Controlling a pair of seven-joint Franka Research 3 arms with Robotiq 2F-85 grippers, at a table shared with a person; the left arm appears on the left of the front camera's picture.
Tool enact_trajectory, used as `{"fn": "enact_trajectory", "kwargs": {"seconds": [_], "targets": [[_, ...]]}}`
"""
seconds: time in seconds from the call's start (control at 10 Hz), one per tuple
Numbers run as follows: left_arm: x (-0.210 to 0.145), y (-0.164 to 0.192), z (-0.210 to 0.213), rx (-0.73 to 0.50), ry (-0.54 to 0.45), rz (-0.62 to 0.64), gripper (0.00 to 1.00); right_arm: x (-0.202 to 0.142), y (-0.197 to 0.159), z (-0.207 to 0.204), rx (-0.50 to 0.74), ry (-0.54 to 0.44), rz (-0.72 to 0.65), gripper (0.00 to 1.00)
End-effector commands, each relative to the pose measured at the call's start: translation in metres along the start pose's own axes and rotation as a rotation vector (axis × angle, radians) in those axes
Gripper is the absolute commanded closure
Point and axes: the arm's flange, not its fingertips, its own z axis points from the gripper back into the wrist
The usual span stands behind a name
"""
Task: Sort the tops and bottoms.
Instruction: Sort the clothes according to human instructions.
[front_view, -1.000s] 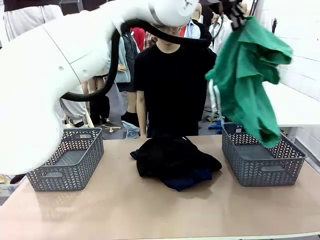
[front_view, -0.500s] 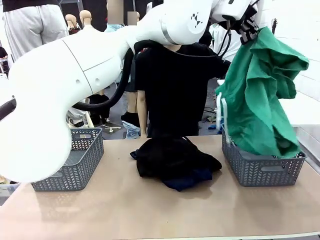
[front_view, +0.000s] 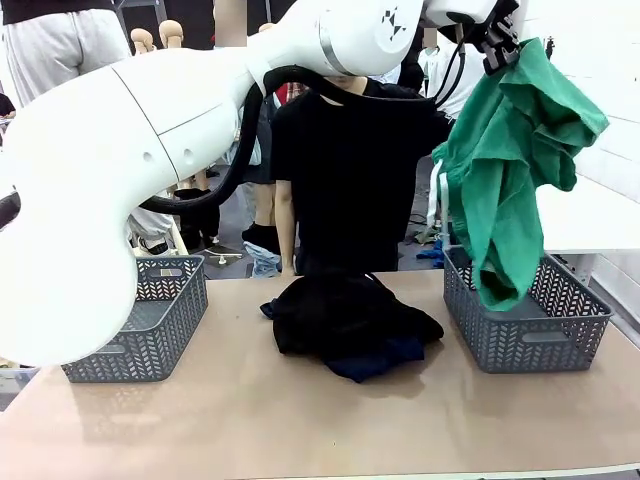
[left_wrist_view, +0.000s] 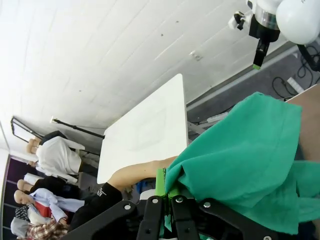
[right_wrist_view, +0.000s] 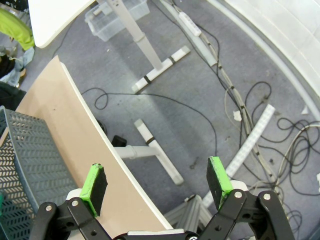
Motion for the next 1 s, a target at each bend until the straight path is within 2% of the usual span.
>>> {"fn": "enact_trajectory", "kwargs": {"seconds": [0.0,0.1,0.3,0.5,0.8,0.9], "targets": [[0.0,0.002,0.002,0.002,-0.007,0.021,1.0,-0.003,0.0,0.002,-0.007,-0.006,0.017,0.0],[0.0,0.0,0.0,0.0,0.0,0.0,1.0,-0.003,0.0,0.002,-0.007,-0.006,0.017,0.0],[-0.011,0.026,-0.06,0.033,-0.094,0.014,1.0,-0.003,0.0,0.002,-0.007,-0.006,0.017,0.0],[-0.022,0.038,-0.122,0.004,-0.114,-0.001,1.0,-0.003,0.0,0.002,-0.007,-0.006,0.017,0.0],[-0.052,0.009,-0.195,-0.048,-0.149,0.021,1.0,-0.003,0.0,0.002,-0.007,-0.006,0.017,0.0],[-0.069,-0.004,-0.215,-0.101,-0.12,0.071,1.0,-0.003,0.0,0.002,-0.007,-0.006,0.017,0.0]]}}
